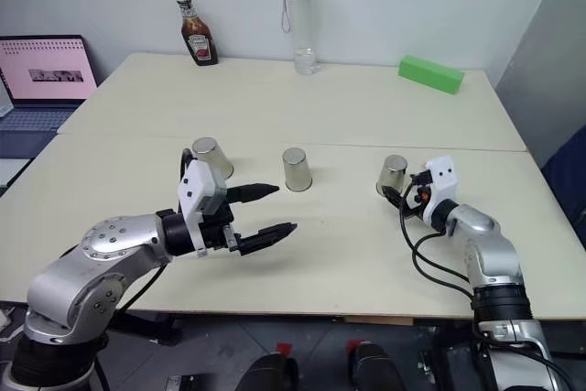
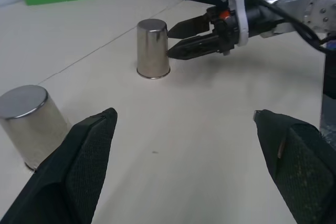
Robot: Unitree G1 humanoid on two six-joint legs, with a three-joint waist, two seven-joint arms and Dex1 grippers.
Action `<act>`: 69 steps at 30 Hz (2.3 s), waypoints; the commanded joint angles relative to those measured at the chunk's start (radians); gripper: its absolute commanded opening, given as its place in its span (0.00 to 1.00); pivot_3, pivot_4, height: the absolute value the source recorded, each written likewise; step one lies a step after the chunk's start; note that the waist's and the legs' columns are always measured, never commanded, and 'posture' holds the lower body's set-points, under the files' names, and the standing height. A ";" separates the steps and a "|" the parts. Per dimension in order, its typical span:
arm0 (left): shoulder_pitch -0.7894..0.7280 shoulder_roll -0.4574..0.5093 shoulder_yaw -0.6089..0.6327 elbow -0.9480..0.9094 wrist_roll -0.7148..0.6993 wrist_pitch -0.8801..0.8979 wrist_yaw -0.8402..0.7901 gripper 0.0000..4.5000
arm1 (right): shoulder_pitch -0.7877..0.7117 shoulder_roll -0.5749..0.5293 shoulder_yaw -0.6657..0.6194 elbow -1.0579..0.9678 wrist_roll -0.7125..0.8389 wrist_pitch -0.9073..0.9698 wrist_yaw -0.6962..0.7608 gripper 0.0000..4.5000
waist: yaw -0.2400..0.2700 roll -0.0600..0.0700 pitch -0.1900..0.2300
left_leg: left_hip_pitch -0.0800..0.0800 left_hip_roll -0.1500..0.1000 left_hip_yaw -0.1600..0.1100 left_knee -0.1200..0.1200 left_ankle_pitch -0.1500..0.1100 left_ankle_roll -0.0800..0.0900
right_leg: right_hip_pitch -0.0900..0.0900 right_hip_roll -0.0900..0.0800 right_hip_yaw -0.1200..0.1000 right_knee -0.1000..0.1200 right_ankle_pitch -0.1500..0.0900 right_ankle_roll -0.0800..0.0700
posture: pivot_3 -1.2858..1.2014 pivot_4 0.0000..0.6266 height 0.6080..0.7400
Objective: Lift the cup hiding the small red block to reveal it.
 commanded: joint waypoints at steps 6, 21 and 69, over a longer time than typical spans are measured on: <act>-0.015 -0.007 -0.007 0.002 0.015 -0.029 -0.003 0.98 | -0.107 0.053 -0.008 0.155 -0.046 -0.128 0.023 1.00 | 0.001 0.000 0.000 | 0.000 0.000 -0.001 0.000 0.000 0.000 | 0.000 0.000 0.000 0.000 0.000 0.000 | 0.52 0.24 1.00; 0.007 -0.017 -0.020 -0.004 0.032 -0.037 0.005 1.00 | -0.127 0.057 -0.042 0.152 -0.066 -0.229 -0.013 0.59 | 0.001 0.000 0.000 | 0.000 0.000 -0.001 0.000 0.000 0.000 | 0.000 0.000 0.000 0.000 0.000 0.000 | 0.52 0.24 1.00; 0.056 0.007 0.010 0.011 0.023 -0.008 0.013 1.00 | 0.404 -0.026 -0.148 -0.965 0.196 0.571 -0.240 0.99 | 0.001 0.002 0.000 | 0.002 0.002 -0.004 0.000 0.000 0.000 | 0.001 0.000 -0.001 0.001 -0.003 -0.005 | 0.52 0.24 1.00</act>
